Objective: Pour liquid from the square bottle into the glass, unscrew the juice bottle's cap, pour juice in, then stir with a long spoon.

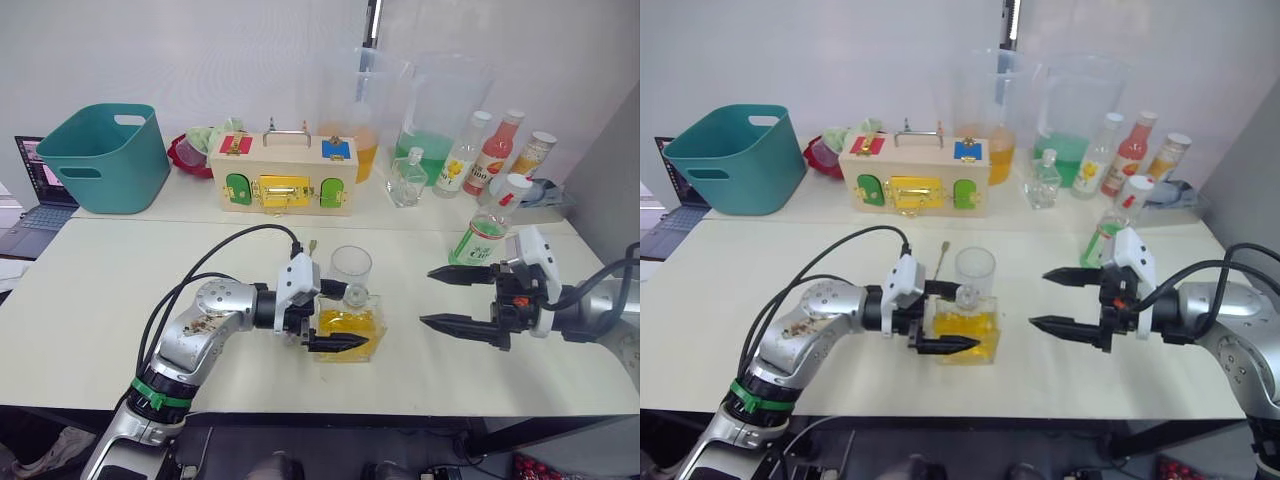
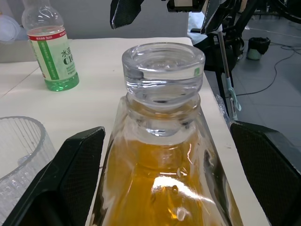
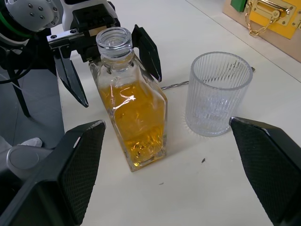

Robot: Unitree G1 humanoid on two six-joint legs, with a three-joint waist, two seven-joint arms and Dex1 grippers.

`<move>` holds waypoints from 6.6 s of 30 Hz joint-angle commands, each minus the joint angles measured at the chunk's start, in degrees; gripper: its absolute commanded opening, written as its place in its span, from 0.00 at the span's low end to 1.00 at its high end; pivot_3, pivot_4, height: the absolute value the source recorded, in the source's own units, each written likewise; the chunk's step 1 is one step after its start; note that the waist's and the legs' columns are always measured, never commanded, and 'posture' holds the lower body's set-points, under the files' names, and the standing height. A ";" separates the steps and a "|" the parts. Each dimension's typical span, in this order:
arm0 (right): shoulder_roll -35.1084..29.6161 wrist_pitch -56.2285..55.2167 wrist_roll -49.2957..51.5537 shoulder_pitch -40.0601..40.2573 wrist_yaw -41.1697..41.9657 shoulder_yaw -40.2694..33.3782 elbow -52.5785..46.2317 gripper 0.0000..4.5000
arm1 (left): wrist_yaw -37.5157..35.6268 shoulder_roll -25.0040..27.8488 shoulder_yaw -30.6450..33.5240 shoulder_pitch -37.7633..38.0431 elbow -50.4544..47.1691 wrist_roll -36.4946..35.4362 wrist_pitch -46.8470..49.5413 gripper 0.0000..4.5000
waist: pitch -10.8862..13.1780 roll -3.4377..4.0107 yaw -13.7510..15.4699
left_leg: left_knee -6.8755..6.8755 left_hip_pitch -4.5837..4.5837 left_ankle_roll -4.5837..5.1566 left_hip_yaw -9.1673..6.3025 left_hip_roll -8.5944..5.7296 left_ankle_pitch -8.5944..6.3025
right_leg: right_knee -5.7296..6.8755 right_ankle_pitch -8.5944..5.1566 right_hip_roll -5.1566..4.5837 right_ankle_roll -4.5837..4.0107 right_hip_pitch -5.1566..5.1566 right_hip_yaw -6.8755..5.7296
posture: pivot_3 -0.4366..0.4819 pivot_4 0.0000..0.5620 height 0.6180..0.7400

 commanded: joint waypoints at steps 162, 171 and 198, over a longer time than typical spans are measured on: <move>8.28 -41.70 -25.78 -20.55 -28.47 -13.11 81.73 1.00 | 3.62 -1.01 0.05 1.91 -0.69 1.23 -5.89 0.62 | -0.08 0.63 -1.65 | 0.01 0.03 -0.03 0.22 -0.03 0.04 | 0.00 -0.05 0.05 0.14 0.11 0.07 | 0.48 0.27 0.94; 3.00 -26.02 -18.00 -22.32 -17.36 -14.14 62.58 1.00 | 2.98 -0.97 0.15 1.85 -0.72 0.42 -5.83 0.62 | -0.07 1.09 -1.56 | 0.00 0.03 -0.02 0.22 -0.02 0.04 | 0.02 -0.04 0.04 0.14 0.08 0.10 | 0.48 0.27 0.94; 5.38 3.12 4.61 -11.27 0.26 -4.53 10.49 1.00 | 7.89 2.83 12.50 5.14 -9.97 -14.73 7.25 0.62 | -0.02 1.03 -1.40 | 0.01 0.00 0.09 0.12 -0.01 -0.03 | 0.03 -0.04 0.01 0.11 -0.04 0.13 | 0.48 0.27 0.94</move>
